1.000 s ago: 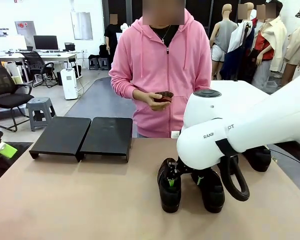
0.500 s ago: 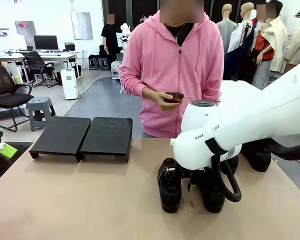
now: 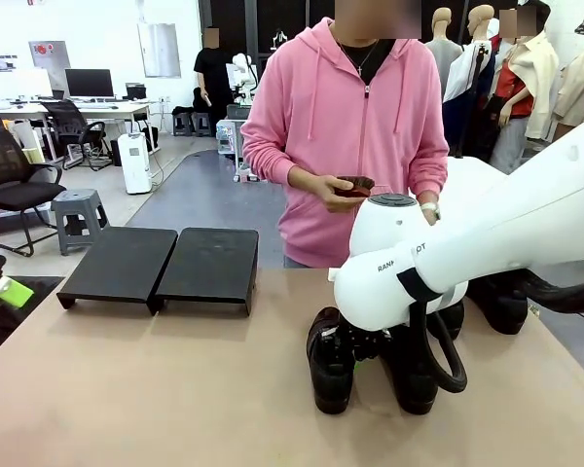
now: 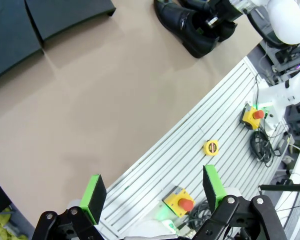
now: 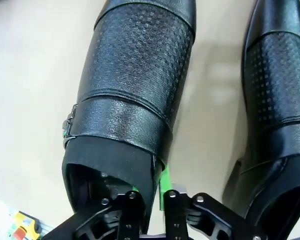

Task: Organize the shoes by placing them on the stand.
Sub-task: Pick up one Shoe and place it in the middle of the table.

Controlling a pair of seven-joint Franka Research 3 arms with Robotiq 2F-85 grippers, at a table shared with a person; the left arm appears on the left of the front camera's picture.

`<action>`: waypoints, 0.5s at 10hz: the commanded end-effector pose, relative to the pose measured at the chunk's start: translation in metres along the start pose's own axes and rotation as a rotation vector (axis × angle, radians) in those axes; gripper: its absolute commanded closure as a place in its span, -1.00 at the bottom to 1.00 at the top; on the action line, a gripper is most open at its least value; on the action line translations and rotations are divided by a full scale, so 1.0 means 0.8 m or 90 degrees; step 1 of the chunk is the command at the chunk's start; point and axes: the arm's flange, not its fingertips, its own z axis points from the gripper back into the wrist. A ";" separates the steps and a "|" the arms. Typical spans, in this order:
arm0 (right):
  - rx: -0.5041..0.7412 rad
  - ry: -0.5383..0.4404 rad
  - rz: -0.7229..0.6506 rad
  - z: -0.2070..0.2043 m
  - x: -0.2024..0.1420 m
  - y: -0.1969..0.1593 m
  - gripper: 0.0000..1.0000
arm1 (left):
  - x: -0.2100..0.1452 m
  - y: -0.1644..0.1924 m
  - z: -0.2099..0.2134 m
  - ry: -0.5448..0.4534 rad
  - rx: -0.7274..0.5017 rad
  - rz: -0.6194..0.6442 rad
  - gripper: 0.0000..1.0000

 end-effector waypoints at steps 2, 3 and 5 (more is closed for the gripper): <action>-0.008 -0.012 -0.007 0.020 -0.006 0.005 1.00 | 0.000 0.002 0.001 -0.006 -0.012 -0.005 -1.00; -0.019 -0.032 -0.009 0.046 -0.014 0.010 1.00 | 0.000 0.002 0.001 -0.006 -0.012 -0.005 -1.00; -0.014 -0.078 -0.007 0.123 -0.053 0.036 1.00 | 0.000 0.002 0.001 -0.006 -0.012 -0.005 -1.00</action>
